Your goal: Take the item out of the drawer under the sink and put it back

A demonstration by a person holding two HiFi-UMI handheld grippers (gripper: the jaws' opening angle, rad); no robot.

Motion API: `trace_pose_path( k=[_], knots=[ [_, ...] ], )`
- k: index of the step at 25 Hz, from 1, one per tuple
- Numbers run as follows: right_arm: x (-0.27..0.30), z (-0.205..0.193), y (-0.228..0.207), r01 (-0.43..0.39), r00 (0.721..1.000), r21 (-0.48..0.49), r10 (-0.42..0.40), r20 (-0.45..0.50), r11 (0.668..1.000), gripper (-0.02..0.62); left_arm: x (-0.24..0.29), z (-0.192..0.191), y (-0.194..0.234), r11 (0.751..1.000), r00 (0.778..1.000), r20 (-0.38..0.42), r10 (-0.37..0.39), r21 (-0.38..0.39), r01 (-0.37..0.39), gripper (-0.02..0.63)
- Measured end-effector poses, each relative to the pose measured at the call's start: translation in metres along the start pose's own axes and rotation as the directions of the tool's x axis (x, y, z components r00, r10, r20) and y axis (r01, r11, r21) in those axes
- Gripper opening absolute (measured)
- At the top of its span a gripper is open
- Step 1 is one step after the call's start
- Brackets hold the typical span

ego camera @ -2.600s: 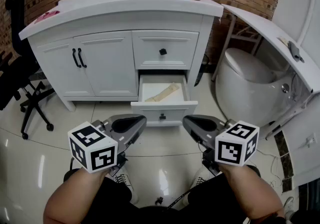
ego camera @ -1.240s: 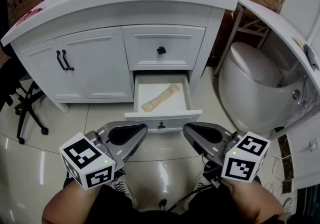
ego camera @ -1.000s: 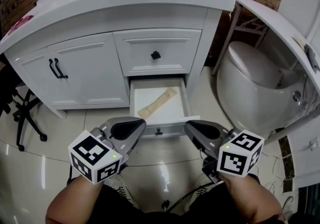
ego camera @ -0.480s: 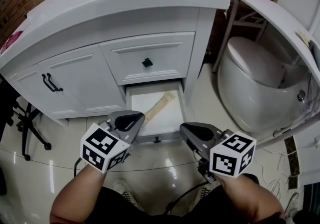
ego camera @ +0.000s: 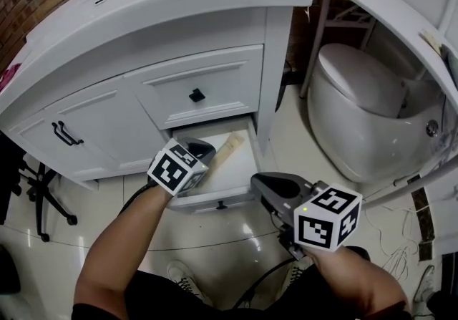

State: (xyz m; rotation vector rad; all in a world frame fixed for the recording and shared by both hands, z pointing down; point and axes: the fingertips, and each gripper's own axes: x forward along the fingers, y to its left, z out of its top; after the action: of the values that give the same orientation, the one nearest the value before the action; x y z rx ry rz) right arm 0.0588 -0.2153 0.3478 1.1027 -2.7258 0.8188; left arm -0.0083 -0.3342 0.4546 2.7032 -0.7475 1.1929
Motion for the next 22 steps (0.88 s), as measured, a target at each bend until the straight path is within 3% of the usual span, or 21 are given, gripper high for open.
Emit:
trace_pose_path(
  k=[8, 11, 15, 22],
  knots=[
    [-0.003, 0.003, -0.004, 0.005, 1.0, 0.008, -0.005, 0.002, 1.0, 0.003, 0.06, -0.017, 0.005, 0.995, 0.984, -0.159, -0.083, 0.04, 0.09, 0.083],
    [-0.004, 0.003, -0.007, 0.006, 1.0, 0.015, -0.006, 0.002, 1.0, 0.003, 0.071, -0.027, 0.011, 0.995, 0.975, -0.212, -0.07, 0.055, 0.084, 0.097],
    [-0.002, 0.002, -0.01, 0.007, 1.0, 0.023, -0.007, -0.001, 1.0, 0.003, 0.077, -0.037, 0.009, 0.993, 0.961, -0.253, -0.115, -0.007, 0.117, 0.141],
    [0.0, 0.0, -0.006, -0.012, 1.0, 0.025, 0.012, -0.01, 1.0, 0.003, 0.084, -0.06, 0.007, 0.989, 0.932, -0.331, -0.147, -0.055, 0.136, 0.13]
  ],
)
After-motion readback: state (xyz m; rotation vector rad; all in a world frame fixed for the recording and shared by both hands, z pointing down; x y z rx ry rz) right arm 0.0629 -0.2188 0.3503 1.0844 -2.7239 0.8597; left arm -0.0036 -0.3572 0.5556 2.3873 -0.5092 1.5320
